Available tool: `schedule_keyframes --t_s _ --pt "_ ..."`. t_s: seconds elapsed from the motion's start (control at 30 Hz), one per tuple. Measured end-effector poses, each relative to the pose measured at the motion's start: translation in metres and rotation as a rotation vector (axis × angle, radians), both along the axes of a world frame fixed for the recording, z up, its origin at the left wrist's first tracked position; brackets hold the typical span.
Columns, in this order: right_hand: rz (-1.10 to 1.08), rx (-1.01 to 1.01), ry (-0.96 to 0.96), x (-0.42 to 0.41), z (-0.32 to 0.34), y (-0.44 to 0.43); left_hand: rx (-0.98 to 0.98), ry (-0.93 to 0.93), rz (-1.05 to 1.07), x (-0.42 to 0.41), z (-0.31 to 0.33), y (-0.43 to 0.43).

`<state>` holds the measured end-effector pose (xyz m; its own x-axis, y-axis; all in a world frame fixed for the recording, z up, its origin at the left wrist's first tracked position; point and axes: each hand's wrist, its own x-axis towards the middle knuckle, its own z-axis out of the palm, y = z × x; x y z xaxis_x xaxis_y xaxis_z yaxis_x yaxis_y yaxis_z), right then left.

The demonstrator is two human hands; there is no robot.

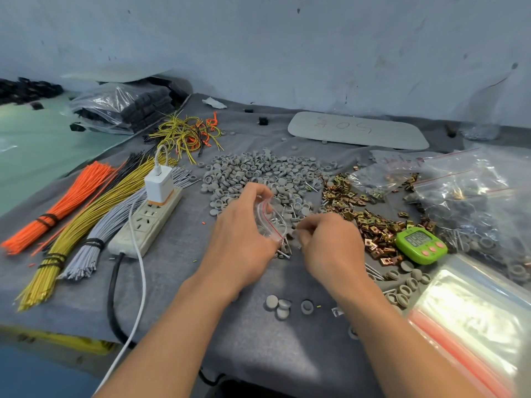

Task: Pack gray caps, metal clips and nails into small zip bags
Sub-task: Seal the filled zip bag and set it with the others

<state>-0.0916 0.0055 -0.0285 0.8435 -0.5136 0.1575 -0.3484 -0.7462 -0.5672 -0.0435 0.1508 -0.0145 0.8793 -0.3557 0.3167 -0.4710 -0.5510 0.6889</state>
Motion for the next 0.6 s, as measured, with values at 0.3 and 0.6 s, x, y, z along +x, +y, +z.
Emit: schedule_keyframes --t_s 0.3,0.6 --pt "0.286 0.233 -0.313 -0.010 0.028 0.005 0.056 0.014 -0.034 0.000 -0.001 -0.005" --pt "-0.104 -0.023 -0.079 -0.029 0.028 -0.049 0.023 0.006 -0.061 -0.005 0.002 -0.007"
